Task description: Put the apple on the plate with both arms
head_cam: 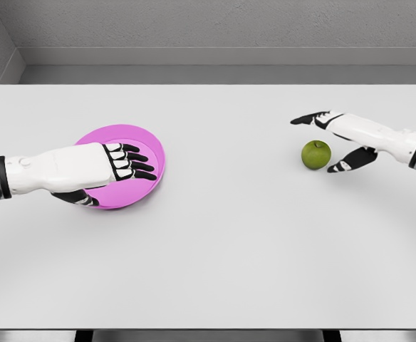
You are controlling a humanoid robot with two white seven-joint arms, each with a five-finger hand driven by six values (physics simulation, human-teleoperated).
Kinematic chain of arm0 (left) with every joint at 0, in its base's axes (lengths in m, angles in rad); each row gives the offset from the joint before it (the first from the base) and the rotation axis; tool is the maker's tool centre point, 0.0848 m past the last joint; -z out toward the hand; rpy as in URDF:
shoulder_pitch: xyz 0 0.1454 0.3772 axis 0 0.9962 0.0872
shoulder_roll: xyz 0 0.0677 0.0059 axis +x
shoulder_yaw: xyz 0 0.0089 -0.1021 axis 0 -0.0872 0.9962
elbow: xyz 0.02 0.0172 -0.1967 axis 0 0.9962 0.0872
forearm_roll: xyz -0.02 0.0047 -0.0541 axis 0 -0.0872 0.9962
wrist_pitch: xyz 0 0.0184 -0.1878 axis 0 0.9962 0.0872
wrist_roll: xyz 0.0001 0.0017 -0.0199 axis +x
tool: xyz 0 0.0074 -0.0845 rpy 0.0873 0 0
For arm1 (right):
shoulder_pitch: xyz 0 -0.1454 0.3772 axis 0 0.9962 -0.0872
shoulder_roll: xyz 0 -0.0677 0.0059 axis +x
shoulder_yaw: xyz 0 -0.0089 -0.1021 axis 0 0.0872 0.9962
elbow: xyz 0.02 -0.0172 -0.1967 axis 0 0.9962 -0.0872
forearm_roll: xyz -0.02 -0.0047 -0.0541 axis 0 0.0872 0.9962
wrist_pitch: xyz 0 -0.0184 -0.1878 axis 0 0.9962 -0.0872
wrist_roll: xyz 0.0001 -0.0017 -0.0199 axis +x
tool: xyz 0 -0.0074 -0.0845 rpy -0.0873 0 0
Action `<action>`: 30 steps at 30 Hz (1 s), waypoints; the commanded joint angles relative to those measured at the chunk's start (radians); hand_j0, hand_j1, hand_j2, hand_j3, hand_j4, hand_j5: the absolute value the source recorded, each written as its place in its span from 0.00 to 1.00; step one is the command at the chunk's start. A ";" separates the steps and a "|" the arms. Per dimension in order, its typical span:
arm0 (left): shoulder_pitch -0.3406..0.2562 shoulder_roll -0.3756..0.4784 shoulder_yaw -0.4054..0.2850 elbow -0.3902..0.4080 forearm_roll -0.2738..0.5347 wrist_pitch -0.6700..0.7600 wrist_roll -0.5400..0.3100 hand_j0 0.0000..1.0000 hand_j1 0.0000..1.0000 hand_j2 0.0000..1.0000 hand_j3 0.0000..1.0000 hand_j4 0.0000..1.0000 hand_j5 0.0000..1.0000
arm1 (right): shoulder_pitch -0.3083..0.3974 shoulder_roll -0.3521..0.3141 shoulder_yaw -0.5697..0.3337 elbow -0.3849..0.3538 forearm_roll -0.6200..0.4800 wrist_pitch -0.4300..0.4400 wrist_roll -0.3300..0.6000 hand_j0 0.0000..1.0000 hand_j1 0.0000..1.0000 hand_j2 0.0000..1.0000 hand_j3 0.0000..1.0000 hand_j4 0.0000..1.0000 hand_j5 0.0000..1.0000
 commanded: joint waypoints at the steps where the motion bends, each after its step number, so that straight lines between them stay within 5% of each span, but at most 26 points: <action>1: 0.000 0.001 -0.003 0.000 0.006 0.001 0.000 1.00 1.00 1.00 1.00 1.00 1.00 | 0.000 0.002 0.017 0.008 -0.008 0.003 0.000 1.00 1.00 1.00 1.00 1.00 1.00; 30: -0.005 0.001 -0.003 0.001 0.006 0.001 0.000 1.00 1.00 1.00 1.00 1.00 1.00 | -0.048 0.049 0.081 0.138 -0.005 0.003 0.000 1.00 1.00 1.00 1.00 1.00 1.00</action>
